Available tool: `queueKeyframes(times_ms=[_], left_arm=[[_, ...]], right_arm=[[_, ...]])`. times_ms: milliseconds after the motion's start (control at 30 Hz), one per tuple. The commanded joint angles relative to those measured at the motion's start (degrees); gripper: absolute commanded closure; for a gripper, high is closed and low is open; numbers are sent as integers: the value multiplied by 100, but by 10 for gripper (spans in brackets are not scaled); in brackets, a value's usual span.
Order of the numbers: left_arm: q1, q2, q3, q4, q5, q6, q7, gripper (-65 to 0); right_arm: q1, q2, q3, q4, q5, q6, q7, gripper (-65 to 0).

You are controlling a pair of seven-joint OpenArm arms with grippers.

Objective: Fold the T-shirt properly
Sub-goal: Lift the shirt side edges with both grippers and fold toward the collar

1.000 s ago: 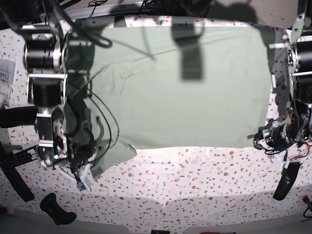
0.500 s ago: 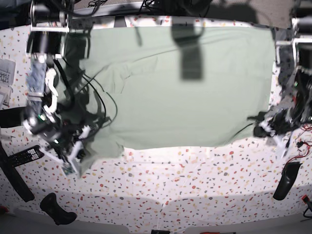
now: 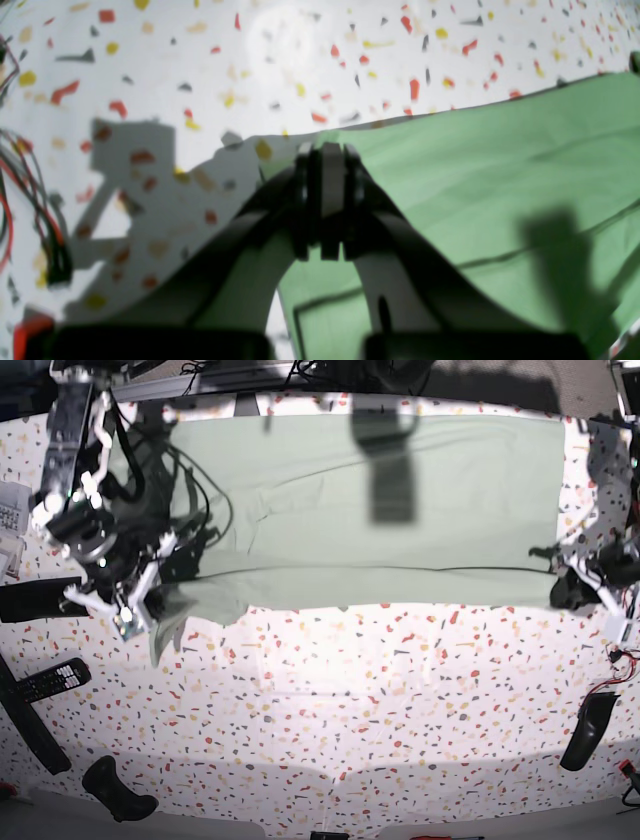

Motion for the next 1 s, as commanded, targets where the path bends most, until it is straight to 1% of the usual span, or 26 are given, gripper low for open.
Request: queueKeyframes(times_ms=[0,133,233,300,400,567,633,733,800,900,967], left_arm=[[24,-111,-79,175,-79,-24,-90,0],[382,-114,-79,345,-79,-26,-87,0],[511,-111,-79,361,-79,-26,-35,0],[544,-111,-79,369,-85,-26,131,0],[560,-114,-79,426,-79,-26,249,0],[560,-114,-79,525,-76,-26,254,0],[560,-114,-79,566,-79,-24,304,0],[560,-114,-79,629,-85,-26,678,0],[560,-114,-79,638,-101,-26,896,0],[560,-114,-79,638,-98,-26,933,0],[562,-114,-79,638,-98,-26,933,0]], right_arm=[[-33,66,33,225,-50,-11,129,0],[-409,68,33,586,-404,-11,138,0],[-649,68,76,758,-402,-9,136,0],[-793,68,170,837,-402,-11,133,0],[-1016,94,417,975,-398,-11,111,0],[-1423,326,966,1143,-389,-13,94,0],[-1537,387,1154,1143,-310,-13,59,0],[-1672,413,1331,1143,-48,-13,-57,0],[-1718,411,1338,1143,7,-13,-61,0],[-1718,413,1333,1143,278,-13,-59,0],[-1718,407,1333,1143,273,-13,-66,0]])
